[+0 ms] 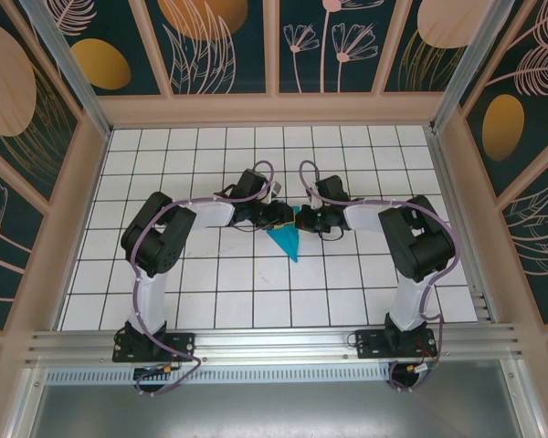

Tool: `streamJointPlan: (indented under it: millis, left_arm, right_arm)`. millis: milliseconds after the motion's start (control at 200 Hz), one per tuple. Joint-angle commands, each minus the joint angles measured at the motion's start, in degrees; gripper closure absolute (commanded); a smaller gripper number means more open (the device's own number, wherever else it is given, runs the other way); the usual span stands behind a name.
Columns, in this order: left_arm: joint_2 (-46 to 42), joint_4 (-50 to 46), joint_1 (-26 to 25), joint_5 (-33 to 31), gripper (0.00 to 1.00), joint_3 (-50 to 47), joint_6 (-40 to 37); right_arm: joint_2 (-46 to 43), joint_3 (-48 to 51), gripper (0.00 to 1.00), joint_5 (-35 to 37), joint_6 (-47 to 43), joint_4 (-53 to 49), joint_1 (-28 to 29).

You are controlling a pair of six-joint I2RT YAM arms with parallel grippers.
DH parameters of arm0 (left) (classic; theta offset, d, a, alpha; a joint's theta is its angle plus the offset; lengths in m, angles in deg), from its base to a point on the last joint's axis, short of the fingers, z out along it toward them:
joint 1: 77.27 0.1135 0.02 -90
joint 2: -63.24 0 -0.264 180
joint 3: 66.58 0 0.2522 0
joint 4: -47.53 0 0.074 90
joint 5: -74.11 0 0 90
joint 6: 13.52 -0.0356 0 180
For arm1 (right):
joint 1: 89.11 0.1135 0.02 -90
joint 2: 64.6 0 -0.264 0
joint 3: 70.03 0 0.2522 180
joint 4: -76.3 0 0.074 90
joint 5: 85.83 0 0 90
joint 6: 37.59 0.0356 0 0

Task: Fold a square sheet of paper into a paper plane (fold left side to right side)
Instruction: Fourth fold the wing at the center of the table.

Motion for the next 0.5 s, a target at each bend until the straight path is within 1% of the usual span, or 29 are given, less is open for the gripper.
streamJointPlan:
  millis: [0,290,495]
  left_arm:
    - [0.0,-1.2,-0.1,-5.3,0.66,-2.1,-0.6]
    - [-5.4,-1.4,0.1,-4.5,0.65,-1.3,-0.4]
    - [-4.2,-1.2,0.1,-4.2,0.66,-0.6,-0.2]
  right_arm:
    - [1.9,0.0,0.99,2.2,-1.9,-3.7,0.6]
    - [2.0,0.1,0.99,2.0,-1.8,-3.5,0.6]
    - [2.0,0.1,0.99,2.0,-1.8,-3.4,0.6]
